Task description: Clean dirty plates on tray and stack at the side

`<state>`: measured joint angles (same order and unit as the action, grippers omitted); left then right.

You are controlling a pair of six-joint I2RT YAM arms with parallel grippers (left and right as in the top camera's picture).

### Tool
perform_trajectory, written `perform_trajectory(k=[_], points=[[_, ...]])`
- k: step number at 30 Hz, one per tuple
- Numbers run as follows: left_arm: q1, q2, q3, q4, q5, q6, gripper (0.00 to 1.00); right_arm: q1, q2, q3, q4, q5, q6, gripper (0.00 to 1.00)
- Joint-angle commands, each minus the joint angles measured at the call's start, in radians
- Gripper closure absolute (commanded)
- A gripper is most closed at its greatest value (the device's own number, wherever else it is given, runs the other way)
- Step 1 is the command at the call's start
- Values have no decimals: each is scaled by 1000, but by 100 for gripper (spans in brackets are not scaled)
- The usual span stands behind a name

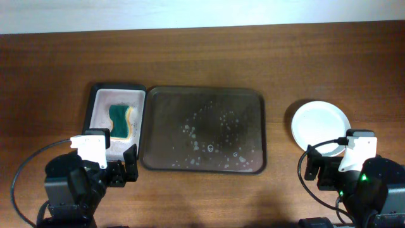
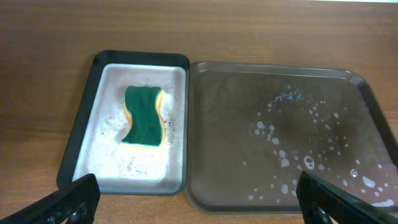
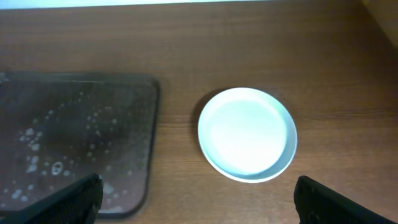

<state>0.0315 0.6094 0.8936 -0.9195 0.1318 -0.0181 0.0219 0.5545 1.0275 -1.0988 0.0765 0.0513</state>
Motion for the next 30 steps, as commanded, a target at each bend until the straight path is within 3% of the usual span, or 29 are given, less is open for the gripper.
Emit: perform_trajectory(k=[1, 5, 14, 23, 25, 30], points=[[2, -3, -10, 2, 11, 19, 1, -3, -56, -24, 26, -3, -14, 1], [2, -3, -10, 2, 11, 19, 1, -3, -170, -141, 215, -53, -14, 1], [2, -3, -10, 2, 11, 19, 0, -3, -523, -650, 805, -122, -10, 1], [2, -3, -10, 2, 11, 19, 1, -3, -551, -975, 1259, -126, -11, 1], [2, -3, -10, 2, 11, 19, 1, -3, -551, -1023, 1303, -126, -11, 1], [2, -3, -10, 2, 11, 19, 1, -2, -551, -1022, 1152, -145, -72, 1]])
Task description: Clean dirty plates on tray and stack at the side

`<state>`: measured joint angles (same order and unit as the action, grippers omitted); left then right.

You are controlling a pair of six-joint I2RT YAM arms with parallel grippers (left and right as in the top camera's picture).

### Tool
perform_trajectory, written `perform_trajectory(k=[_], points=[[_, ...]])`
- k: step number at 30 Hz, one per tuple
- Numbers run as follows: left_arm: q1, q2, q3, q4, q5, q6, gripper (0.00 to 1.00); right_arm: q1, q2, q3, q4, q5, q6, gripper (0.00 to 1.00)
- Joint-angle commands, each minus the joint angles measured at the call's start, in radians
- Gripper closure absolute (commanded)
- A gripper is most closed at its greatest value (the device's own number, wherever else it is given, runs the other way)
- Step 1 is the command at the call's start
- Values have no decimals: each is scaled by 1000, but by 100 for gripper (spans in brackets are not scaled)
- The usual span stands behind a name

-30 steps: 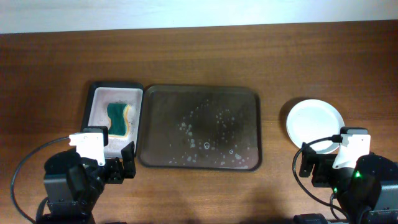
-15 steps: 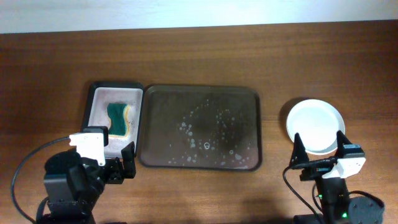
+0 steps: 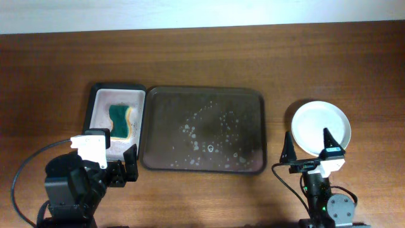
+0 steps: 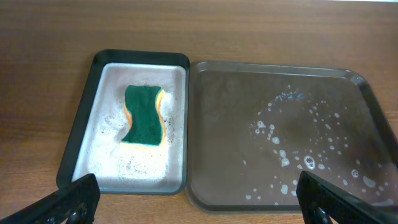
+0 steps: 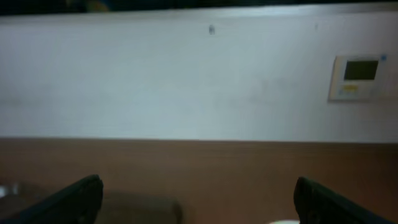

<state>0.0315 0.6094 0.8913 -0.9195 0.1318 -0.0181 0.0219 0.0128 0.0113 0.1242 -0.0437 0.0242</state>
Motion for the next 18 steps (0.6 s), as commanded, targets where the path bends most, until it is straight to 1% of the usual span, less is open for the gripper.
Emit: perform_trajectory(k=[1, 2, 3, 18], points=[[2, -3, -7, 2, 11, 19, 1, -2, -10, -6, -119, -35, -47, 1], [2, -3, -7, 2, 11, 19, 1, -2, -10, -6, -180, -50, -47, 1], [2, -3, -7, 2, 11, 19, 0, -1, -10, -6, -196, -58, -44, 1], [2, -3, -7, 2, 11, 19, 1, -1, -10, -6, -196, -57, -43, 2]])
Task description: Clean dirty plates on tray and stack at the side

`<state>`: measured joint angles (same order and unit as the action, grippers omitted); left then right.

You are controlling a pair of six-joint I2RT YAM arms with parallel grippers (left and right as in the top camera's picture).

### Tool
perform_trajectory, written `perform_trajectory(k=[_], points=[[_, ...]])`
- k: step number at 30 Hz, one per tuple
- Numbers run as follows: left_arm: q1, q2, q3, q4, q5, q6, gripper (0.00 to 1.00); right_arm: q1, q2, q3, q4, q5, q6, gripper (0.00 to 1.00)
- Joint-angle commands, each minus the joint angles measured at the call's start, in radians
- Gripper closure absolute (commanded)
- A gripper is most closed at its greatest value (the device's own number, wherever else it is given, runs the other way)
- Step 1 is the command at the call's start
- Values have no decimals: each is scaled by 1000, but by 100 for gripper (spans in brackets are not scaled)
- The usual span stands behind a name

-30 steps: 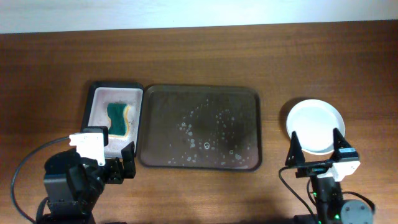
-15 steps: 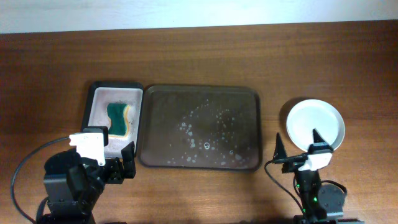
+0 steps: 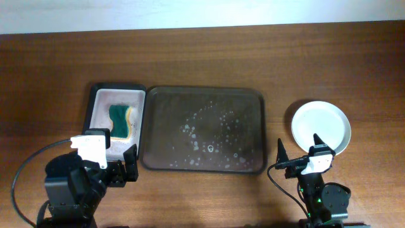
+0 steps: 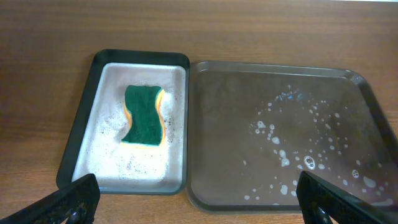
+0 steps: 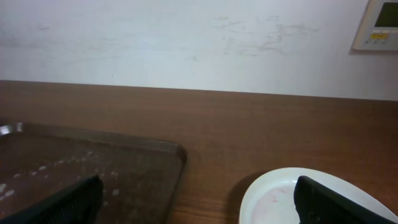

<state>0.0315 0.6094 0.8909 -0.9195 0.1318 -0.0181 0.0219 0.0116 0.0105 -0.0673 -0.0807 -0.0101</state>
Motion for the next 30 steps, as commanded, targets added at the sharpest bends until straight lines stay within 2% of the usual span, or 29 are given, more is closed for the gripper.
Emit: perform_trajectory(k=[1, 21, 25, 28, 30], points=[[2, -3, -7, 2, 11, 19, 1, -1, -8, -5, -4, -20, -9, 1], [2, -12, -7, 2, 11, 19, 1, -1, -8, -5, -4, -20, -9, 1], [1, -92, -27, 3, -10, 19, 1, -1, -8, -5, -4, -20, -9, 1], [-13, -198, -127, 27, -24, 19, 1, -1, -8, -5, -4, -20, -9, 1], [-37, -283, -244, 100, -24, 19, 1, -1, -8, -5, -4, -20, -9, 1]])
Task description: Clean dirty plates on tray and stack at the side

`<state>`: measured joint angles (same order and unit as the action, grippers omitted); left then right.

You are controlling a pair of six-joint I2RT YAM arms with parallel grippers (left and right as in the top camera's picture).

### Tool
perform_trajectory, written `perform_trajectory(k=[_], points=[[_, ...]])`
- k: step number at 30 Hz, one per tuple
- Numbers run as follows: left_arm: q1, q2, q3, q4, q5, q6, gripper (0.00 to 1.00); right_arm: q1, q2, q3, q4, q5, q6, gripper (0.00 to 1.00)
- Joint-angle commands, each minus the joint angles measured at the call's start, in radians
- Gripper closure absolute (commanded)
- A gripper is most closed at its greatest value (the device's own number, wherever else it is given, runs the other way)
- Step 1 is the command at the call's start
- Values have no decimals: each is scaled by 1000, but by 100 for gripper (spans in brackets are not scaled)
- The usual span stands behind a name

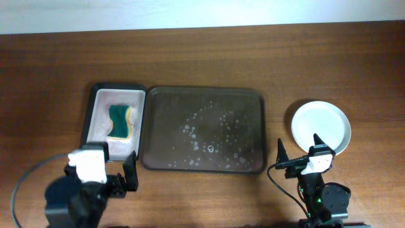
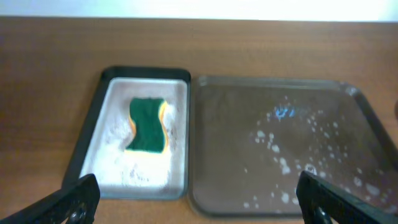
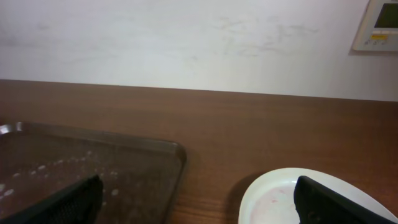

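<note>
The dark tray (image 1: 201,130) lies mid-table with only foam spots on it. A white plate (image 1: 321,128) sits on the wood to its right, with faint pink marks showing on it in the right wrist view (image 3: 292,199). My right gripper (image 1: 299,142) is low at the front edge, between tray and plate, open and holding nothing (image 3: 199,208). My left gripper (image 2: 199,208) is at the front left, open and empty, in front of a small white-lined dish (image 2: 146,146) holding a green and yellow sponge (image 2: 148,124).
The sponge dish (image 1: 114,120) touches the tray's left side. Bare wooden table surrounds the tray. A white wall (image 3: 186,43) rises behind the table's far edge, with a small wall panel (image 3: 379,22) at the right.
My left arm has drawn back toward the front edge; its wrist view is blurred and takes in more of the far table. The right arm, plate, tray and sponge are unchanged.
At first my right gripper looked down on the plate from above, and the left sat in front of the sponge dish. Then the right arm was folded low, its camera facing the wall. It then rested low between tray and plate. Now the left arm has drawn back.
</note>
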<state>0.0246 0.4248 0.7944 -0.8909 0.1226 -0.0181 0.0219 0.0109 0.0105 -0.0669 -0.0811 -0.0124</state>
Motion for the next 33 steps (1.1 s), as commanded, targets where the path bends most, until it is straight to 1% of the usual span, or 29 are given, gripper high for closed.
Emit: perform_trajectory(k=[1, 5, 8, 9, 11, 12, 14, 17, 21, 33], points=[[-40, -139, -211, 124, -14, 19, 1, -1, -8, -5, -5, -20, -6, 1], [-69, -289, -448, 388, -14, 19, 0, -1, -7, -5, -5, -20, -6, 1], [-80, -365, -572, 560, -14, 19, 1, -1, -8, -5, -5, -20, -6, 1], [-83, -399, -629, 655, -14, 19, 1, -1, -8, -5, -5, -20, -6, 1], [-83, -420, -696, 791, -18, 19, 1, -1, -7, -5, -5, -20, -6, 1], [-83, -420, -737, 890, -32, 19, 0, -1, -8, -5, -5, -20, -6, 1], [-83, -420, -791, 1016, -47, 23, 1, -1, -7, -5, -5, -20, -6, 1], [-84, -420, -786, 983, -59, 91, 1, -1, -8, -5, -5, -20, -6, 1], [-83, -420, -786, 811, -55, 89, 1, -1, -8, -5, -5, -20, -6, 1], [-83, -420, -786, 814, -59, 84, 0, -1, -8, -5, -5, -20, -6, 1]])
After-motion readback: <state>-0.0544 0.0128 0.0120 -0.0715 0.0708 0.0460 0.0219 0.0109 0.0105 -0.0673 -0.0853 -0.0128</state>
